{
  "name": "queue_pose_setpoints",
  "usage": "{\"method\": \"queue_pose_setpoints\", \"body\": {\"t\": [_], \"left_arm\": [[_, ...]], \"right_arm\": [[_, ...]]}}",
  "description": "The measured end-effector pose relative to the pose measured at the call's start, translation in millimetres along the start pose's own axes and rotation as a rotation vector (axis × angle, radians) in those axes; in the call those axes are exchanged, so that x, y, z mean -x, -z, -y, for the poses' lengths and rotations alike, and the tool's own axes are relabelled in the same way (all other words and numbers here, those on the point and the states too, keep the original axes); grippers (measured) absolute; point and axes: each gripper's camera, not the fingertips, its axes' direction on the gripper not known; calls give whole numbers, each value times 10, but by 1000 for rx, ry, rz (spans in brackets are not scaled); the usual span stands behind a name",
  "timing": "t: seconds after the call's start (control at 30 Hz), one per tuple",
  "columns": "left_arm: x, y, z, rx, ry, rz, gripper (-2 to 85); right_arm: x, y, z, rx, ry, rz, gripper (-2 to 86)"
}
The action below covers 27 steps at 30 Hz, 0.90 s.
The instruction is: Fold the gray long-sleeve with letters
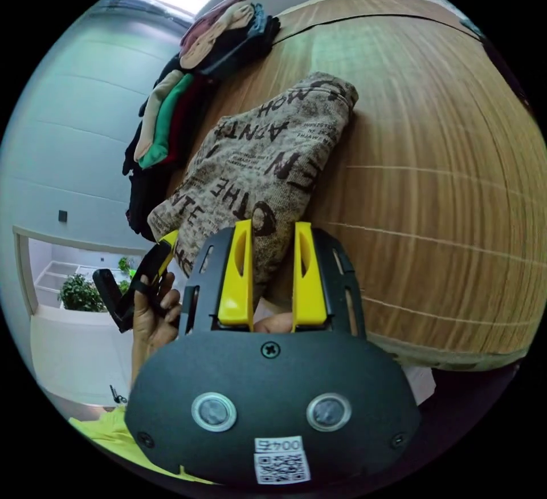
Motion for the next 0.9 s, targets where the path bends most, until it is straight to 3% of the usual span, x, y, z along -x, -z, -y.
{"method": "queue_pose_setpoints", "body": {"t": [0.37,0.7,0.9], "left_arm": [[968,597,284,-126,146,63,57],[1398,659,437,-205,229,73,64],[1673,944,-7,-348,336,-52,48]], "right_arm": [[1741,-950,735,150,228,-106,110],[2575,-1331,1195,197,358,-166,110],[2650,-1139,1161,188,382,-127,110]]}}
